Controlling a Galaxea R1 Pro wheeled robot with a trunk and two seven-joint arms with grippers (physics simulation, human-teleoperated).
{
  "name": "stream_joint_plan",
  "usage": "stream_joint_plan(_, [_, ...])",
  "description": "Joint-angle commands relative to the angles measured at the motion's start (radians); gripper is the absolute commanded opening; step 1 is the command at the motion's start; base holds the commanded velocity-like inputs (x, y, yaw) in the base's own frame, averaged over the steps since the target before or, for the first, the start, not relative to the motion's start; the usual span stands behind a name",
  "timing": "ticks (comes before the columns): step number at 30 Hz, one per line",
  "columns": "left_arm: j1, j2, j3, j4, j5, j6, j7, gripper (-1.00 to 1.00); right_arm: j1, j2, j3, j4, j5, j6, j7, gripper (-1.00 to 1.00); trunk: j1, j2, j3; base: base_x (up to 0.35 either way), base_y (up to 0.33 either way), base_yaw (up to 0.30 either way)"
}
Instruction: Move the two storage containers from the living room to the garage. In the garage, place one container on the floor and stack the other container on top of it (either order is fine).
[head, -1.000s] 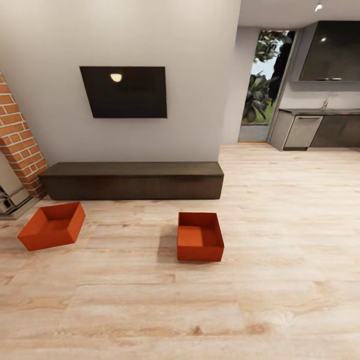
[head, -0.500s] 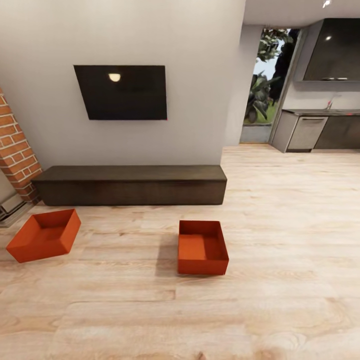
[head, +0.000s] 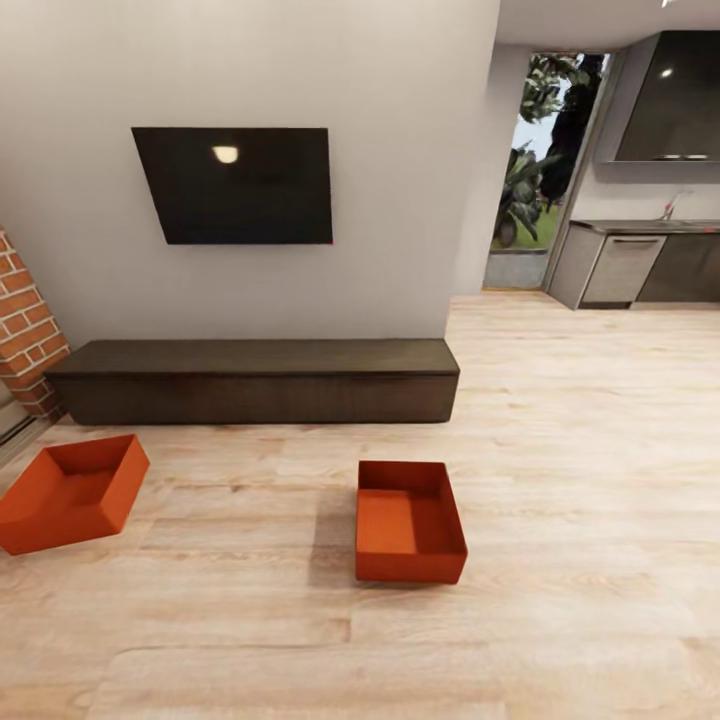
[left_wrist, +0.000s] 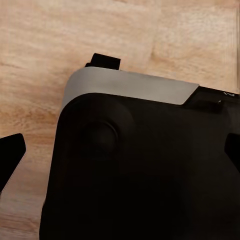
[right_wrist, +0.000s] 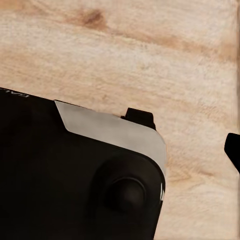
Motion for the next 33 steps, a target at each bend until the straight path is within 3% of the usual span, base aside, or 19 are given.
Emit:
stream_joint_plan(1, [-0.001,0.0,0.005,0.001,0.006,-0.003,0.001,1.0,-0.001,0.0,0.002,0.001,0.001,-0.003,0.001,1.0,0.001,0.0,-0.001,0.341,0.0,0.0])
stream_joint_plan(33, [-0.001,-0.009,0.004,0.001,0.004,-0.003,-0.001,1.0,-0.001,0.0,0.002,0.0,0.002,-0.003,0.001,1.0,0.001,0.0,-0.001,0.341,0.0,0.0])
